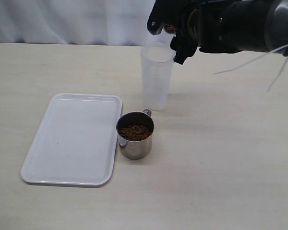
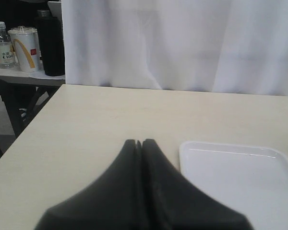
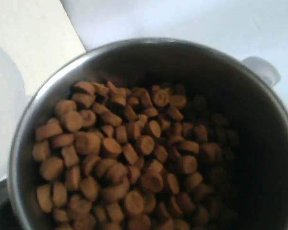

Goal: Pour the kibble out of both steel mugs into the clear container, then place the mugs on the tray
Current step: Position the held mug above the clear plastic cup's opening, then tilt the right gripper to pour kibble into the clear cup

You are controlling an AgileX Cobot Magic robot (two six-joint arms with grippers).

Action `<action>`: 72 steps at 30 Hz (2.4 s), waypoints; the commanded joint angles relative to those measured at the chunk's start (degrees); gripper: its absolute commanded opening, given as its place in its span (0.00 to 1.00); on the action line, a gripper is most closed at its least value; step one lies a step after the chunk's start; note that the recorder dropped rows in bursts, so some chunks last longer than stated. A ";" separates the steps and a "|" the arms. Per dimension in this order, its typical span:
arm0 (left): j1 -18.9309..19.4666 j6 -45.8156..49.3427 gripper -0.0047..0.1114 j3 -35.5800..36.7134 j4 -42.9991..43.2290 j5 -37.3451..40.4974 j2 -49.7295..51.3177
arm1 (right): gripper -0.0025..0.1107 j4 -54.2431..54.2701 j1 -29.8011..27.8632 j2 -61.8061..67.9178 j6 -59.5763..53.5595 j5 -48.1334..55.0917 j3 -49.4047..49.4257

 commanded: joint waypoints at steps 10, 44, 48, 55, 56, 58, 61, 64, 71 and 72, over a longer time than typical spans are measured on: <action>-0.01 -0.15 0.04 0.18 0.11 -0.64 -0.18 | 0.06 -2.09 -0.07 -0.42 -7.25 -0.74 0.12; -0.01 -0.15 0.04 0.18 -0.05 -0.38 -0.18 | 0.06 -13.14 -0.07 1.21 -11.12 -2.56 0.12; -0.01 -0.15 0.04 0.18 0.08 -0.38 -0.18 | 0.06 -14.71 -0.07 1.55 -11.22 -2.42 0.12; -0.01 -0.15 0.04 0.18 0.08 -0.59 -0.18 | 0.06 -14.72 -0.07 1.55 -12.71 -2.40 0.12; -0.01 -0.15 0.04 0.18 0.08 -0.59 -0.18 | 0.06 -14.72 -0.07 1.55 -13.41 -2.40 0.12; -0.01 -0.15 0.04 0.18 0.08 -0.59 -0.18 | 0.06 -14.72 -0.07 1.55 -14.47 -2.40 0.21; -0.01 -0.15 0.04 0.18 0.08 -0.59 -0.18 | 0.06 -14.72 -0.07 1.55 -14.65 -2.40 0.21; -0.01 -0.15 0.04 0.18 0.08 -0.59 -0.18 | 0.06 -14.72 -0.07 1.55 -15.65 -2.40 0.21; -0.01 -0.15 0.04 0.18 0.08 -0.59 -0.18 | 0.06 -14.72 -0.07 1.55 -19.04 -2.51 0.21; -0.01 -0.15 0.04 0.18 0.08 -0.59 -0.18 | 0.06 -14.72 -0.07 1.55 -19.16 -2.51 0.21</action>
